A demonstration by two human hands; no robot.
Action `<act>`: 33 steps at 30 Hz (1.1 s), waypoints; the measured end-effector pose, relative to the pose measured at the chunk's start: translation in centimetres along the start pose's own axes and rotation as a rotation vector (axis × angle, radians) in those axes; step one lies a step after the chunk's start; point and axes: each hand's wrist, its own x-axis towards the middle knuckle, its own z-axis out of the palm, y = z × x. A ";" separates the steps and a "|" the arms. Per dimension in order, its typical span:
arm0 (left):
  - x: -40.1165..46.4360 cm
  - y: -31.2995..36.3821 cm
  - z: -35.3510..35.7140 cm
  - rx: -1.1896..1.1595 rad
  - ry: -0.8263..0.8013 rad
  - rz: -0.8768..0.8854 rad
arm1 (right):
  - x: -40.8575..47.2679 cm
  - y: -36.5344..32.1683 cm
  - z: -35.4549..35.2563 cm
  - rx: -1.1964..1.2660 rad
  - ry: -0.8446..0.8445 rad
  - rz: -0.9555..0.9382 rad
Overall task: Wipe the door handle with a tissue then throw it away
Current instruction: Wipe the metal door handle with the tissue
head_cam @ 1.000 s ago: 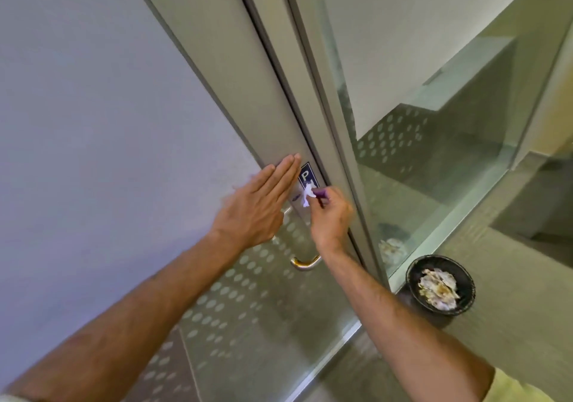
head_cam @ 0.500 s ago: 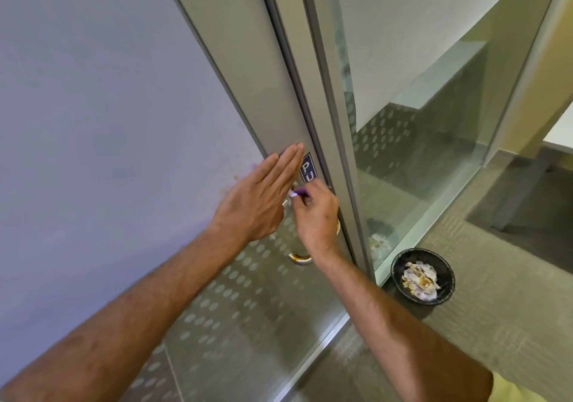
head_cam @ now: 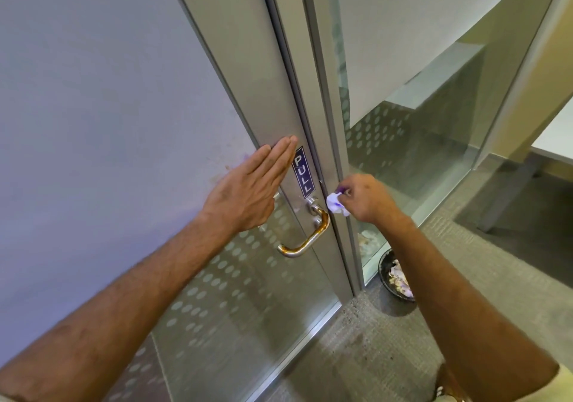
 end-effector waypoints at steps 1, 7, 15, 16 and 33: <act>0.0 0.0 0.0 0.000 0.000 0.001 | -0.2 0.2 0.4 -0.002 0.033 0.021; 0.0 0.0 0.1 0.002 -0.012 0.001 | 0.1 -0.7 2.8 0.114 0.065 0.112; 0.0 0.0 0.3 -0.001 0.015 -0.008 | 0.9 -0.5 4.0 0.273 -0.077 -0.051; 0.0 0.0 0.3 -0.003 0.017 -0.008 | 1.0 0.1 3.9 0.248 -0.091 -0.099; 0.0 0.2 0.5 -0.011 0.033 -0.012 | 1.1 2.8 3.7 -0.071 -0.175 -0.595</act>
